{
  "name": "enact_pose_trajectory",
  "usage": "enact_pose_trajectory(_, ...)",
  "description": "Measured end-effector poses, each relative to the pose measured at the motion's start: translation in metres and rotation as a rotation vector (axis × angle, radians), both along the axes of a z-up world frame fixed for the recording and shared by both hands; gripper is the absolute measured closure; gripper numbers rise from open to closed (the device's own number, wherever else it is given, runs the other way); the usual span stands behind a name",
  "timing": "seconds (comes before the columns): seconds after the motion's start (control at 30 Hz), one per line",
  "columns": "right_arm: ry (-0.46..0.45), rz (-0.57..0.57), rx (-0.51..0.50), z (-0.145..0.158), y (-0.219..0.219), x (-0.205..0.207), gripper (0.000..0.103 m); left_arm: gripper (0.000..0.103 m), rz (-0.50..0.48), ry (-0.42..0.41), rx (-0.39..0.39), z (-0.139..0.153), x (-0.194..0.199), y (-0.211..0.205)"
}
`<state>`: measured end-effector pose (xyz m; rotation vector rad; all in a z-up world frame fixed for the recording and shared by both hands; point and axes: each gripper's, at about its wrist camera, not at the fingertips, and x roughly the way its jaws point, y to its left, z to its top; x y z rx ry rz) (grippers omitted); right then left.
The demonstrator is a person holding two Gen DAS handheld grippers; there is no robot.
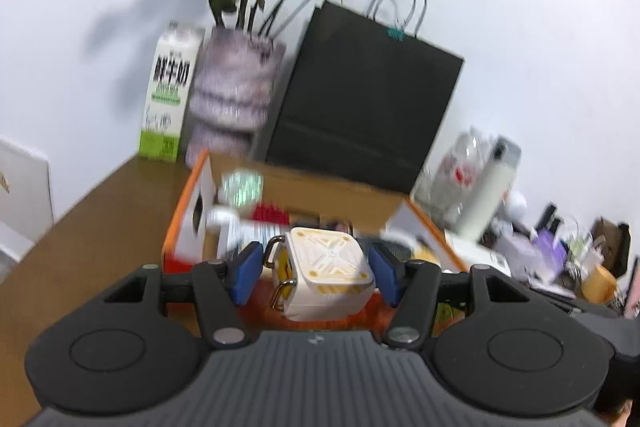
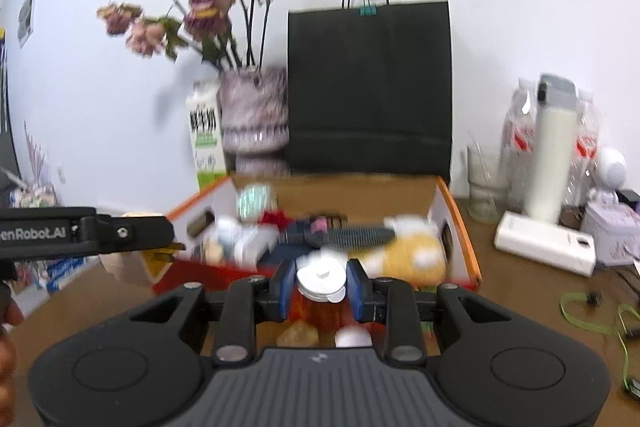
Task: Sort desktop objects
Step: 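Carry the cube adapter into the box with the left tool while the right tool drops the earbud case in, then grasp the small beige block with the left tool while the right tool grasps the white round cap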
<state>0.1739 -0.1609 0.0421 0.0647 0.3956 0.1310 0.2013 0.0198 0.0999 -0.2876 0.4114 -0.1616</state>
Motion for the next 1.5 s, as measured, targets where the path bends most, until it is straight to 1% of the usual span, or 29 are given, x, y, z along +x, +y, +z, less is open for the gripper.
enact_pose_trajectory(0.1,-0.006,-0.004,0.017,0.002,0.002,0.027,0.077,0.043,0.027,-0.015,-0.031,0.003,0.024,0.005)
enact_pose_trajectory(0.17,0.007,0.008,0.005,-0.001,0.006,0.045,0.077,0.043,0.036,-0.009,-0.039,0.002,0.039,0.010)
enact_pose_trajectory(0.27,0.024,0.020,0.000,-0.009,0.012,0.068,0.077,0.043,0.049,-0.006,-0.028,-0.006,0.060,0.016)
enact_pose_trajectory(0.37,0.047,0.031,-0.009,-0.017,0.017,0.090,0.077,0.043,0.058,0.016,-0.039,-0.017,0.081,0.023)
enact_pose_trajectory(0.5,0.067,0.042,-0.033,-0.027,0.021,0.109,0.077,0.043,0.052,0.038,-0.007,-0.025,0.100,0.028)
enact_pose_trajectory(0.67,0.079,0.031,-0.050,-0.033,0.022,0.117,0.076,0.043,0.050,0.072,0.009,-0.035,0.114,0.029)
enact_pose_trajectory(0.7,0.081,0.025,-0.050,-0.033,0.022,0.117,0.067,0.042,0.050,0.082,0.013,-0.037,0.115,0.029)
enact_pose_trajectory(0.73,0.083,0.016,-0.049,-0.033,0.021,0.116,0.058,0.038,0.047,0.092,0.020,-0.039,0.117,0.028)
enact_pose_trajectory(0.77,0.076,0.009,-0.049,-0.033,0.019,0.114,0.037,0.023,0.039,0.100,0.030,-0.040,0.118,0.027)
enact_pose_trajectory(0.8,0.065,0.003,-0.054,-0.032,0.019,0.111,0.024,0.007,0.042,0.105,0.040,-0.040,0.117,0.026)
enact_pose_trajectory(0.83,0.055,-0.003,-0.063,-0.030,0.018,0.109,0.021,0.002,0.055,0.095,0.044,-0.039,0.116,0.026)
enact_pose_trajectory(0.87,0.046,-0.007,-0.070,-0.028,0.017,0.106,0.019,0.000,0.067,0.074,0.049,-0.037,0.112,0.026)
enact_pose_trajectory(0.97,0.026,-0.025,-0.080,-0.022,0.012,0.099,0.013,0.000,0.068,0.048,0.050,-0.031,0.107,0.027)
enact_pose_trajectory(1.13,0.026,-0.048,-0.065,-0.017,-0.002,0.087,0.010,0.000,0.067,0.064,0.035,-0.028,0.102,0.029)
enact_pose_trajectory(1.17,0.035,-0.054,-0.058,-0.016,-0.006,0.084,0.007,0.000,0.065,0.069,0.040,-0.027,0.100,0.028)
enact_pose_trajectory(1.2,0.043,-0.058,-0.048,-0.016,-0.009,0.081,0.006,0.000,0.063,0.072,0.048,-0.027,0.097,0.028)
enact_pose_trajectory(1.33,0.058,-0.071,-0.020,-0.013,-0.025,0.062,0.006,0.000,0.028,0.053,0.073,-0.022,0.073,0.025)
enact_pose_trajectory(1.4,0.063,-0.071,-0.021,-0.012,-0.031,0.047,0.004,0.000,0.009,0.047,0.084,-0.021,0.058,0.024)
enact_pose_trajectory(1.5,0.092,-0.063,-0.045,-0.017,-0.038,0.027,0.002,0.000,-0.020,0.062,0.104,-0.025,0.042,0.018)
